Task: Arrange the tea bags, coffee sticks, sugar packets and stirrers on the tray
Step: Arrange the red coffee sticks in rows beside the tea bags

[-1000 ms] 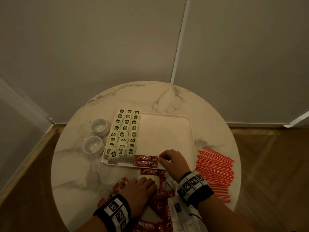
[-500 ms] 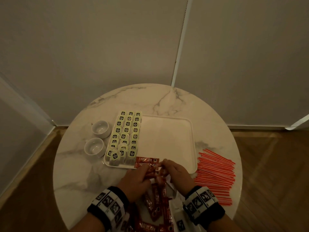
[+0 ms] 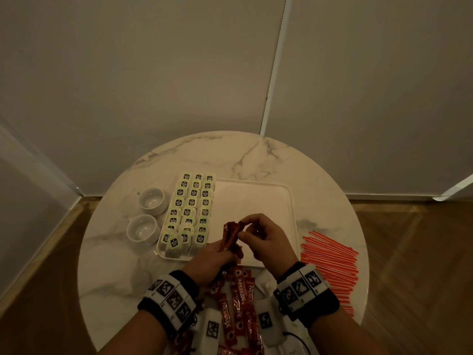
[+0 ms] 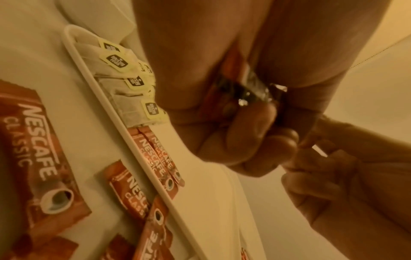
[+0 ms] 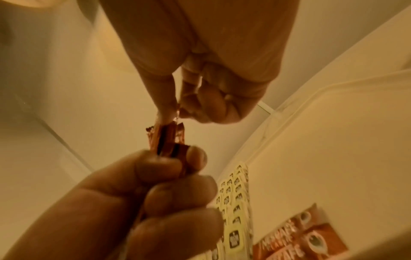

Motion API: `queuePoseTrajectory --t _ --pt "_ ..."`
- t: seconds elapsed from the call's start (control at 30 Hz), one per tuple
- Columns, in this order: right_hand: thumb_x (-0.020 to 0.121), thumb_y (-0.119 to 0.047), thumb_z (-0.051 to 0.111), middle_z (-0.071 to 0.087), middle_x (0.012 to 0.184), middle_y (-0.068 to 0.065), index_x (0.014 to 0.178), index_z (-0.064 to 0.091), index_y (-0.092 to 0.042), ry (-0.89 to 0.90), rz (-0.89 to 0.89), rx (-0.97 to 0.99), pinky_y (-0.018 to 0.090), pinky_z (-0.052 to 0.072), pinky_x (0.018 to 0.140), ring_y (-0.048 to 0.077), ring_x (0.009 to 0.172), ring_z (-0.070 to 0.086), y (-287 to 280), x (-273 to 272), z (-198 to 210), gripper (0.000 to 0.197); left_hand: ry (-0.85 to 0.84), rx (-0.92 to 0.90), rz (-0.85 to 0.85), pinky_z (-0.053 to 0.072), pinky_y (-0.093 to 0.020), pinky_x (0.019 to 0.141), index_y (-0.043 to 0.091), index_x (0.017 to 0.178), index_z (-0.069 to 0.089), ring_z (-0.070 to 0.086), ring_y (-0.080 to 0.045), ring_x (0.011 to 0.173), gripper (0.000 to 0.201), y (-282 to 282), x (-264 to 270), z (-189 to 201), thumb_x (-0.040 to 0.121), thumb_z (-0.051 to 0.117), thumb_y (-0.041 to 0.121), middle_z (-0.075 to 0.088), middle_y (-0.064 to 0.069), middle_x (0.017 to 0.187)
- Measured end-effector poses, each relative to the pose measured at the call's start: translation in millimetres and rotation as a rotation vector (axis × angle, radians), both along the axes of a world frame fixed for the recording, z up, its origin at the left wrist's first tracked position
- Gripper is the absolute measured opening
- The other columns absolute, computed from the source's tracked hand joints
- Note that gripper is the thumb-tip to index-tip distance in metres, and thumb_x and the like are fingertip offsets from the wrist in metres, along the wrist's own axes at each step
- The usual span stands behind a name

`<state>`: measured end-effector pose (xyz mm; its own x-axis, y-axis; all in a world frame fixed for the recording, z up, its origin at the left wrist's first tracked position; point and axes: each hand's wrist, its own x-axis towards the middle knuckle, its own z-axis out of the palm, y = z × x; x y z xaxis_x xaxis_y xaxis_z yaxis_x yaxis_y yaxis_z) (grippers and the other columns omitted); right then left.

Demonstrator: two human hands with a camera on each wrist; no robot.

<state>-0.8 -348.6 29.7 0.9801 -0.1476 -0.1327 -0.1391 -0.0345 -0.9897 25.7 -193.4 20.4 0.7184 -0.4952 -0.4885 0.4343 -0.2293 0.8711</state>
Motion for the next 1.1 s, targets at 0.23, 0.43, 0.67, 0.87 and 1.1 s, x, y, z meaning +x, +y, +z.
queuePoseTrajectory --t 0.23,0.43,0.67,0.87,1.1 --pt "0.095 0.001 0.044 0.068 0.083 0.007 0.087 0.049 -0.008 0.011 0.011 0.213 0.029 0.044 0.055 0.021 0.074 0.059 -15.6 19.7 19.6 0.013 0.064 0.036 0.021 0.050 -0.029 0.066 0.010 0.083 0.064 0.058 -0.018 0.068 0.015 4.0 7.1 -5.9 0.088 0.053 0.000 0.062 -0.006 0.077" --pt "0.099 -0.025 0.033 0.065 0.073 0.017 0.076 0.047 -0.006 0.121 -0.160 0.624 0.050 0.051 0.077 0.039 0.080 0.063 -24.4 34.5 20.3 0.032 0.026 -0.088 0.134 0.036 -0.021 0.039 0.009 0.085 0.058 0.046 -0.017 0.048 0.019 2.5 20.9 -5.8 0.087 0.048 -0.007 0.049 -0.006 0.059" --pt "0.081 -0.016 0.049 0.050 0.068 0.004 0.081 0.052 -0.014 0.194 0.084 0.106 0.029 0.034 0.050 0.016 0.051 0.046 -13.5 46.5 6.3 0.004 -0.055 -0.110 0.244 0.028 -0.022 0.041 0.013 0.074 0.054 0.033 -0.012 0.041 0.027 -16.8 39.8 10.7 0.085 0.066 0.033 0.041 0.001 0.052" --pt "0.090 -0.019 0.063 0.064 0.088 0.000 0.103 0.050 -0.018 -0.003 0.260 -0.319 0.013 0.042 0.055 0.010 0.069 0.063 -19.5 52.3 8.5 0.018 -0.119 -0.031 0.395 0.027 -0.021 0.038 0.010 0.073 0.056 0.030 -0.012 0.039 0.020 -18.5 53.1 7.9 0.086 0.068 0.019 0.038 -0.004 0.053" --pt "0.085 -0.011 0.067 0.067 0.072 -0.009 0.098 0.071 -0.014 0.109 0.269 -0.406 0.011 0.042 0.063 -0.004 0.063 0.059 -34.3 63.6 -6.4 0.014 -0.093 -0.007 0.435 0.027 -0.021 0.036 0.012 0.069 0.058 0.029 -0.010 0.037 0.019 -6.1 59.1 -11.3 0.085 0.069 0.011 0.037 0.002 0.046"
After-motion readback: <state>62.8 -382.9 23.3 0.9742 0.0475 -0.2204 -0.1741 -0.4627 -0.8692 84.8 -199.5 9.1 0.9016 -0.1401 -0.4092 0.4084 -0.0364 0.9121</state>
